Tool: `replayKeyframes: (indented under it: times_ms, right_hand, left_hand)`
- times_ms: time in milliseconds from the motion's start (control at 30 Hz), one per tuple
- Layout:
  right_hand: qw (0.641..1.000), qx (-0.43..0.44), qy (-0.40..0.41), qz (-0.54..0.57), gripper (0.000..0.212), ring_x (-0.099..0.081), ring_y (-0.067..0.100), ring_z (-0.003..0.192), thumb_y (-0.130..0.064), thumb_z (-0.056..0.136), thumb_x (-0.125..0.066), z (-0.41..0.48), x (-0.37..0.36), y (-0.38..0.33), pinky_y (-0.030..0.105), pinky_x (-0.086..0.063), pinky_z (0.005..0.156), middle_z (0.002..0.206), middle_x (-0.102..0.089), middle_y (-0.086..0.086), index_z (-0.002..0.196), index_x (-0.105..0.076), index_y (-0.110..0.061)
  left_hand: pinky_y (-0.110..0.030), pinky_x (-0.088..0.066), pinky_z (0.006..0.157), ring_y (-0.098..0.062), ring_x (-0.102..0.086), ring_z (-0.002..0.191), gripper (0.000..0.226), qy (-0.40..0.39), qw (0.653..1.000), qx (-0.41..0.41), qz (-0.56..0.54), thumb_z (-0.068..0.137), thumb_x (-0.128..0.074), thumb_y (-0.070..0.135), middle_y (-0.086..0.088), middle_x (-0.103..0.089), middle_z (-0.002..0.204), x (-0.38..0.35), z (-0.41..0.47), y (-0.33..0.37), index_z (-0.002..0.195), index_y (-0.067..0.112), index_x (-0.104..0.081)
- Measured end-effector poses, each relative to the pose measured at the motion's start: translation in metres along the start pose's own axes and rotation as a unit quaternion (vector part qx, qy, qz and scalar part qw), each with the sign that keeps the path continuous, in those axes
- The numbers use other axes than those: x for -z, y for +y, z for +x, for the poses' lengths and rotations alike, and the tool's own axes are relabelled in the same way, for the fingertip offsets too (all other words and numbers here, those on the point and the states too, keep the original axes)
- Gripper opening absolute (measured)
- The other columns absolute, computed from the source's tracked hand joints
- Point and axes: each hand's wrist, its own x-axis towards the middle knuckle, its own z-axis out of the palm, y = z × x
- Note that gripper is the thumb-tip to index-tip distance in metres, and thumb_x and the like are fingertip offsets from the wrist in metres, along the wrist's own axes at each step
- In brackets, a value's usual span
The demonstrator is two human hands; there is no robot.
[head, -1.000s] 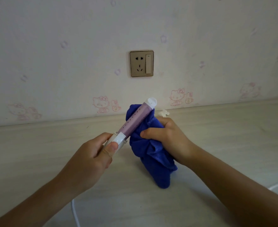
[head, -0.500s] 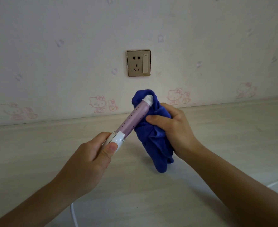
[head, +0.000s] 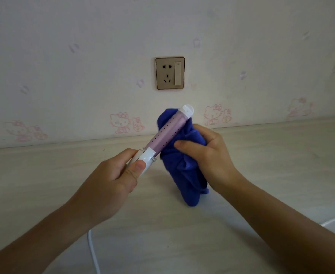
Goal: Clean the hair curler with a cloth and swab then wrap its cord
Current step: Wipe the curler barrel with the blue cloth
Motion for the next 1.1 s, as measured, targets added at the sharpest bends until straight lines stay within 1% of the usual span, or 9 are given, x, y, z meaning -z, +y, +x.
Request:
replayKeyframes:
  times_ms: [133,233,300,467,633,767,867,933,1100]
  right_hand:
    - [0.996,-0.016,0.079,0.024,0.004,-0.071,0.022,0.072,-0.008,0.093,-0.069,0.007,0.018,-0.010,0.033,-0.061,0.065,0.085,-0.072,0.018,0.089,-0.069,-0.006]
    - [0.999,-0.016,0.034,0.024,0.013,-0.072,0.019,0.068,-0.005,0.092,-0.069,0.001,0.009,-0.008,0.029,-0.059,0.062,0.078,-0.073,0.014,0.082,-0.075,-0.011]
    - [0.999,-0.007,-0.012,0.038,0.018,-0.070,0.017,0.066,-0.006,0.090,-0.070,-0.007,-0.002,-0.004,0.026,-0.057,0.061,0.072,-0.072,0.007,0.076,-0.076,-0.015]
    - [0.995,-0.056,-0.073,0.036,0.019,-0.060,0.019,0.062,-0.011,0.087,-0.072,-0.016,-0.016,0.011,0.029,-0.052,0.058,0.068,-0.061,0.007,0.071,-0.064,-0.006]
    - [0.997,-0.061,-0.052,0.013,0.023,-0.059,0.024,0.065,-0.003,0.090,-0.072,-0.011,-0.017,0.013,0.031,-0.053,0.058,0.070,-0.059,0.013,0.078,-0.057,0.009]
    - [0.998,-0.040,-0.041,0.013,0.014,-0.064,0.024,0.067,-0.009,0.085,-0.073,-0.004,-0.015,0.005,0.032,-0.056,0.061,0.073,-0.066,0.013,0.080,-0.067,0.002]
    - [0.997,-0.046,0.022,0.059,0.003,-0.070,0.023,0.069,-0.013,0.082,-0.074,0.001,-0.003,-0.004,0.034,-0.059,0.063,0.077,-0.071,0.012,0.079,-0.075,-0.012]
    - [0.990,-0.067,0.064,0.107,0.009,-0.072,0.025,0.071,-0.011,0.085,-0.074,0.007,0.011,-0.010,0.038,-0.061,0.064,0.080,-0.074,0.012,0.079,-0.076,-0.017]
    - [0.988,-0.098,-0.011,0.118,0.007,-0.072,0.025,0.071,-0.011,0.084,-0.073,0.005,0.009,-0.006,0.039,-0.062,0.067,0.080,-0.073,0.012,0.081,-0.077,-0.017]
  left_hand:
    - [-0.032,-0.034,0.048,-0.009,-0.038,0.045,0.042,-0.008,1.000,-0.009,0.012,0.087,-0.040,0.068,-0.004,-0.046,0.058,-0.006,-0.006,-0.001,0.106,0.038,-0.062]
    - [-0.034,-0.035,0.047,-0.010,-0.040,0.045,0.035,0.001,0.999,-0.016,0.032,0.090,-0.039,0.064,-0.014,-0.050,0.061,-0.009,-0.006,0.003,0.106,0.042,-0.060]
    - [-0.033,-0.036,0.045,-0.007,-0.041,0.044,0.029,0.017,0.998,-0.022,0.049,0.094,-0.040,0.058,-0.009,-0.053,0.059,-0.008,-0.003,0.007,0.106,0.041,-0.059]
    - [-0.035,-0.037,0.047,-0.010,-0.043,0.044,0.028,0.014,0.995,-0.005,0.099,0.094,-0.037,0.055,-0.006,-0.054,0.058,0.002,-0.009,0.003,0.096,0.035,-0.056]
    - [-0.033,-0.037,0.047,-0.008,-0.041,0.044,0.026,0.003,0.997,0.015,0.072,0.102,-0.041,0.053,0.003,-0.050,0.055,0.000,-0.007,-0.003,0.099,0.034,-0.059]
    - [-0.030,-0.034,0.045,-0.007,-0.038,0.043,0.028,0.012,0.999,0.006,0.036,0.098,-0.040,0.058,0.006,-0.047,0.055,0.000,-0.005,-0.001,0.104,0.040,-0.060]
    - [-0.036,-0.034,0.047,-0.009,-0.036,0.045,0.034,0.005,0.999,-0.004,0.031,0.093,-0.040,0.062,0.003,-0.045,0.057,-0.003,-0.002,0.003,0.105,0.037,-0.060]
    - [-0.036,-0.034,0.049,-0.011,-0.037,0.045,0.043,-0.001,0.999,-0.001,0.034,0.089,-0.038,0.068,0.001,-0.045,0.058,-0.003,-0.005,0.002,0.105,0.034,-0.060]
    - [-0.035,-0.034,0.048,-0.008,-0.038,0.045,0.045,0.008,1.000,0.005,0.029,0.088,-0.038,0.067,0.003,-0.047,0.057,-0.005,-0.007,0.001,0.105,0.033,-0.061]
